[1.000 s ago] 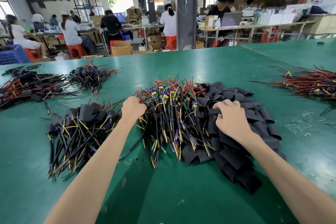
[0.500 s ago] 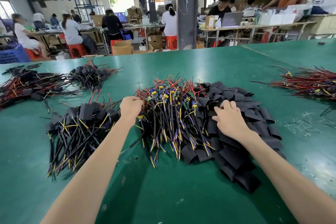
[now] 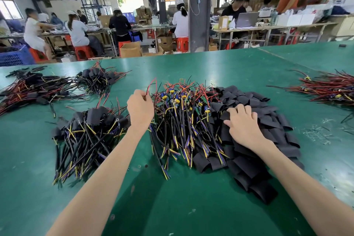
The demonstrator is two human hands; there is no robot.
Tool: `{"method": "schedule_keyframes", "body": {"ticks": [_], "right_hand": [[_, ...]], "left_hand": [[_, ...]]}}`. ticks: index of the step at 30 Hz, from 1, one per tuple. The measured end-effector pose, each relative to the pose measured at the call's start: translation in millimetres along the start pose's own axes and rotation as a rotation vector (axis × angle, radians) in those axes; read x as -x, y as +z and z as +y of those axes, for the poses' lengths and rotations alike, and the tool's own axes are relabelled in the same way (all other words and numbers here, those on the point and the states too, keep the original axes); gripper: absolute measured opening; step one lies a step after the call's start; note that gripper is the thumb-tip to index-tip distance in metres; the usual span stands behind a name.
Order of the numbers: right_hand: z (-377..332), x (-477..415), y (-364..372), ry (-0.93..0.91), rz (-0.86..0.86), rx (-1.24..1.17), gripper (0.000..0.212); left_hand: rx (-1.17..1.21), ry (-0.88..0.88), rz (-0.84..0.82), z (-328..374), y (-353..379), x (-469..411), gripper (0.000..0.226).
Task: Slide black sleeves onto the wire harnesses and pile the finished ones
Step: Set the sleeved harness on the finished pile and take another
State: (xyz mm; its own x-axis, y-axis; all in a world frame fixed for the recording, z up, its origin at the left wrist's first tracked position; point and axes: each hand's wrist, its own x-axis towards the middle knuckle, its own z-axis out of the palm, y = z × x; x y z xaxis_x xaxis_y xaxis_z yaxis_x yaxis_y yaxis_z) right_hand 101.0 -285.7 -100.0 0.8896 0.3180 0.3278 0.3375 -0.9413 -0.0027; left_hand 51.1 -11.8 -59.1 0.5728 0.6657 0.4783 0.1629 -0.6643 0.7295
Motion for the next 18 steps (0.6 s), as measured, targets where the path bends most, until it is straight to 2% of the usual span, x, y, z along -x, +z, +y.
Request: {"method": "schedule_keyframes", "body": {"ticks": [2,4,6,7,9,11,13,14,18], "right_hand": [[-1,1,-2,0.01,0.025,-0.018,0.037],[-2,2,-4,0.023,0.046,-0.036,0.037],[-3,3,-6,0.034,0.059,-0.057,0.038],[-4,3,-7,0.035,0.065,-0.068,0.038],[-5,4,-9,0.031,0.078,-0.088,0.039],[-6,5,-12,0.026,0.096,-0.117,0.04],[-8,5,-15,0.019,0.119,-0.183,0.042],[-9,5,-16,0.01,0.128,-0.213,0.042],[-15,6,-19,-0.058,0.142,-0.332,0.041]], "left_hand": [[0.161,-0.039,0.04,10,-3,3,0.015],[0.57,-0.19,0.034,21,-9,4,0.009],[1.001,-0.38,-0.009,28,-14,3,0.013],[1.126,-0.451,-0.048,31,-17,3,0.013],[1.22,-0.485,-0.103,38,-24,6,0.008],[1.293,-0.435,-0.105,47,-31,7,0.005],[1.239,-0.333,-0.092,57,-39,5,0.006],[1.135,-0.22,-0.089,62,-45,3,0.008],[0.406,0.485,-0.165,79,-70,2,0.011]]}}
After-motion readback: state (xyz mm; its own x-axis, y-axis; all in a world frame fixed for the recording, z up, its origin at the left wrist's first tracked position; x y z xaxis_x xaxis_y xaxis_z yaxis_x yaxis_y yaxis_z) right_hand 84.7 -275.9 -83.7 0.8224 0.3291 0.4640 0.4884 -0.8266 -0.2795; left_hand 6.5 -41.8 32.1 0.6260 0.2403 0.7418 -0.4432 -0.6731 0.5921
